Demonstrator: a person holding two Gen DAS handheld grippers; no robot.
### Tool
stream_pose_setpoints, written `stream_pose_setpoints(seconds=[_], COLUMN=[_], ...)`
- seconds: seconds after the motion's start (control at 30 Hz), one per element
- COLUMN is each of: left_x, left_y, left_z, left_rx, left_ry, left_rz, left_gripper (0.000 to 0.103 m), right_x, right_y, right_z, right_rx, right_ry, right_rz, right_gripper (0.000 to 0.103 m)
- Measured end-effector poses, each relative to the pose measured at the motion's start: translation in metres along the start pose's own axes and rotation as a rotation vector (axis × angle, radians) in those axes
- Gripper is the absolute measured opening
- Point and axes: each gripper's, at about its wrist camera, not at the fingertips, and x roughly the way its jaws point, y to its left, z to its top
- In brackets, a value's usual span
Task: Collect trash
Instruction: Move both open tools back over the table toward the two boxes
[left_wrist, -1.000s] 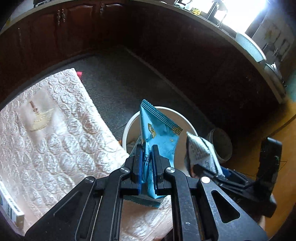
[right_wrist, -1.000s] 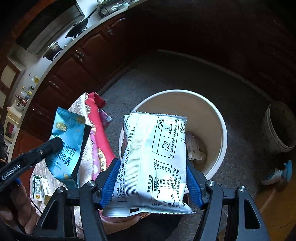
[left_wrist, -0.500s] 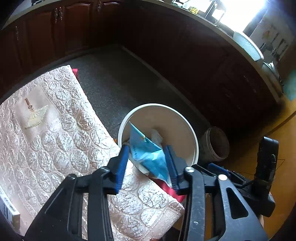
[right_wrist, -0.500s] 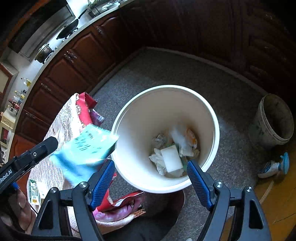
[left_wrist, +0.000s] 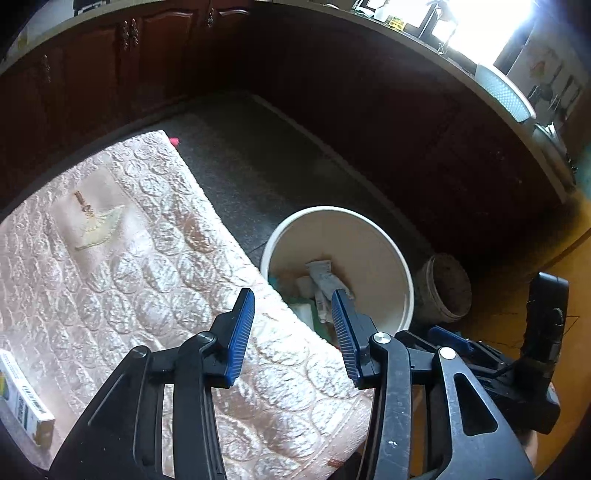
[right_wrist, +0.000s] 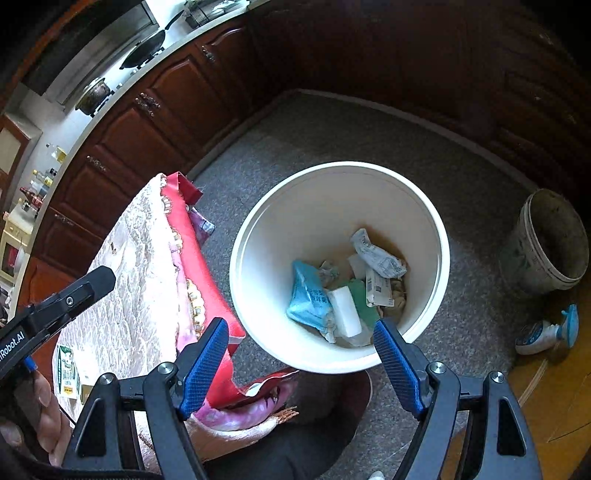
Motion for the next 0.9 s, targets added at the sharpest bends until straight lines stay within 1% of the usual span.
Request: stream_pose_setpoints(seconds=[0.13, 0.43, 0.67, 0.9], left_x=[-0.007, -0.027, -0.050, -0.070], left_y=[0.007, 0.040, 0.070, 0.102], left_z=[-0.006, -0.017, -0.029, -0.043], left_rx=[-0.002, -0.027, -0.058, -0.082], left_ry=[-0.013, -0.042, -0.069, -0.082], left_rz=[0.025, 0.100, 0.166, 0.233], left_gripper=[0.041, 0.041, 0.041, 0.041], right_x=[-0.003, -0.014, -0.022, -0.020], right_y=[0.007, 0.034, 0.068, 0.108], right_z=[-0.003, -0.008, -0.012, -0.022], right_rx=[-0.018, -0.081, -0.143, -0.213], right_ry=[-0.012, -0.046, -0.064, -0.052], right_rz=[0.005, -0.003, 0.024, 0.060], right_gripper=[0.079, 0.080, 0.080, 0.081])
